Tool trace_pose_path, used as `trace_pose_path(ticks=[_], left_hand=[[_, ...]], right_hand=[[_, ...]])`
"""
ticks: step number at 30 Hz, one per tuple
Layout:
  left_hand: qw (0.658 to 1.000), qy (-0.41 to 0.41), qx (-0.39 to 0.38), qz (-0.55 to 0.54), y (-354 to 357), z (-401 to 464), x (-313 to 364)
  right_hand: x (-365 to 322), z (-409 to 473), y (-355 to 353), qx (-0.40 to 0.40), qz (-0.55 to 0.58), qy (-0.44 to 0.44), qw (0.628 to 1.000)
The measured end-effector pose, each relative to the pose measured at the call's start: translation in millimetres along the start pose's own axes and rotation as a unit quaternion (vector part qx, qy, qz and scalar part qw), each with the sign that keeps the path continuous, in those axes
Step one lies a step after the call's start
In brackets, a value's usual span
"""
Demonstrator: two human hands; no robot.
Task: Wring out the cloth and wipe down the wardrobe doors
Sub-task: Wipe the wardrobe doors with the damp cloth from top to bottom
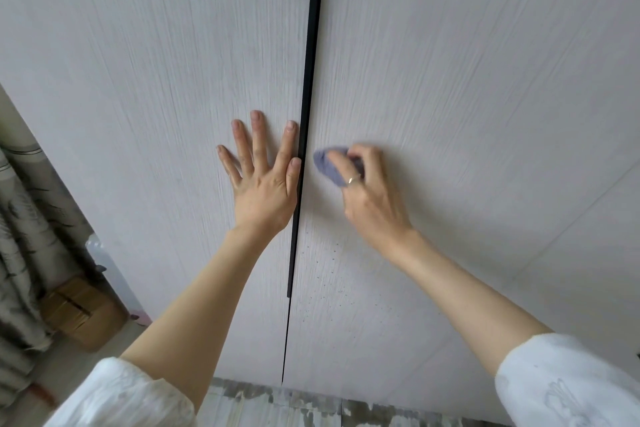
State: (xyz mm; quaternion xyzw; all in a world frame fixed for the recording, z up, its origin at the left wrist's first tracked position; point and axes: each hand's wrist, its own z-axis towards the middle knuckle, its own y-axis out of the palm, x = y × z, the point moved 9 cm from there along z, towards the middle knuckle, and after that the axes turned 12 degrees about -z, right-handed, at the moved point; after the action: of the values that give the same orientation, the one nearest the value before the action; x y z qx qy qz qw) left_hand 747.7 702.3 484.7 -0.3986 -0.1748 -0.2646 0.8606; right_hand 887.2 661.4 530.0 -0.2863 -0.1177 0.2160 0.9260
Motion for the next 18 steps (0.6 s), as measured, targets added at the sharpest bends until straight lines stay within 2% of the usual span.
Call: trace_pose_path(ticks=[3, 8, 11, 14, 18], left_hand=[[1.0, 0.013, 0.0, -0.001, -0.9, -1.4, 0.8], [1.0, 0.031, 0.004, 0.001, -2.5, -5.1, -0.1], [1.0, 0.03, 0.002, 0.008, 5.2, -14.6, -8.7], [1.0, 0.015, -0.012, 0.016, 23.0, -34.4, -24.9], [0.999, -0.023, -0.022, 0.009, 39.5, -53.1, -40.1]], right_hand=[[0.3, 18.0, -8.2, 0.023, 0.038, 0.04, 0.998], [-24.2, -35.8, 36.7, 0.026, -0.004, -0.043, 0.999], [-33.0, -90.7, 75.5, -0.007, -0.054, -0.091, 0.994], [-35.3, -127.0, 102.6, -0.061, -0.069, -0.091, 0.992], [-30.3, -107.7, 87.5, -0.06, -0.033, -0.063, 0.996]])
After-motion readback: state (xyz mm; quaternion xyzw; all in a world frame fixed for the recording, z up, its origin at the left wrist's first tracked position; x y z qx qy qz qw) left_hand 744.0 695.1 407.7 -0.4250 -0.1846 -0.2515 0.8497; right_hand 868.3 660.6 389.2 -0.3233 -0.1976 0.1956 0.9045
